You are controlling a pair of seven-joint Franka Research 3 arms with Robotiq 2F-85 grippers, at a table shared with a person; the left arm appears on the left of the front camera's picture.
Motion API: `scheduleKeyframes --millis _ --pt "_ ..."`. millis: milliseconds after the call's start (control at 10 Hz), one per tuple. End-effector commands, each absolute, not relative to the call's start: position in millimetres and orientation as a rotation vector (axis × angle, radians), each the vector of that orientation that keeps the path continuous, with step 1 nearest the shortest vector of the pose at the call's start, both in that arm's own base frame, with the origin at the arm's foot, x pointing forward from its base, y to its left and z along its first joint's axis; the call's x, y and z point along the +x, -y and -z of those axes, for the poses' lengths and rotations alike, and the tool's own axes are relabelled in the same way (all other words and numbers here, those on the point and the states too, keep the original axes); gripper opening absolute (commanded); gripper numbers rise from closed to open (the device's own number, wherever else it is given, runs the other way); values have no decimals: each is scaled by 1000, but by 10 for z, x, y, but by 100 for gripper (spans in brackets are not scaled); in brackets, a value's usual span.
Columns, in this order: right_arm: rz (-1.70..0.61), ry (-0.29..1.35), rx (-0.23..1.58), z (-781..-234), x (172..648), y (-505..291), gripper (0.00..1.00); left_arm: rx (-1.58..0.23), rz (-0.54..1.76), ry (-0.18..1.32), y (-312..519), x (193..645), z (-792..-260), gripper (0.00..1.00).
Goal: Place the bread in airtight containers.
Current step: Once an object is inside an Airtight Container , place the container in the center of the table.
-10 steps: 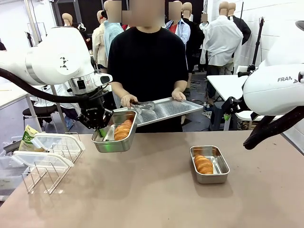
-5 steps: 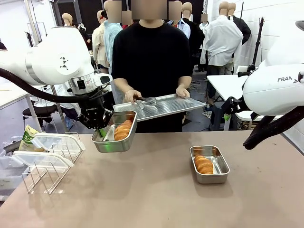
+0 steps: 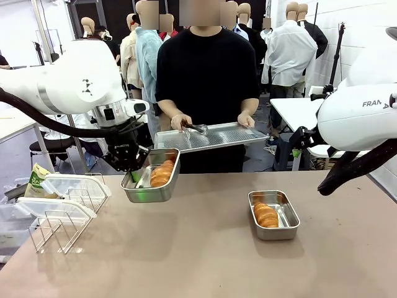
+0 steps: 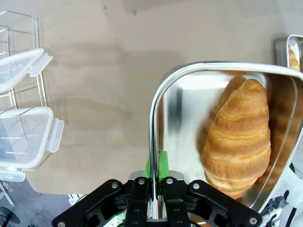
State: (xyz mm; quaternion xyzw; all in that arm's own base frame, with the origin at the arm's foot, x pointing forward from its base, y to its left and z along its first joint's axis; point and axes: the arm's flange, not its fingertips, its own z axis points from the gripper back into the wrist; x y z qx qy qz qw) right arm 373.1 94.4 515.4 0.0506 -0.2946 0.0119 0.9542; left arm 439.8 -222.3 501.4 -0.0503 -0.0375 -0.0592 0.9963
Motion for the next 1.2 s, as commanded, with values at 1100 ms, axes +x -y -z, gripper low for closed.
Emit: scheduleKeyframes --millis 1100 --pt "-25 602 104 -5155 3735 -955 100 -30 -47 99 2542 4855 -3511 0"
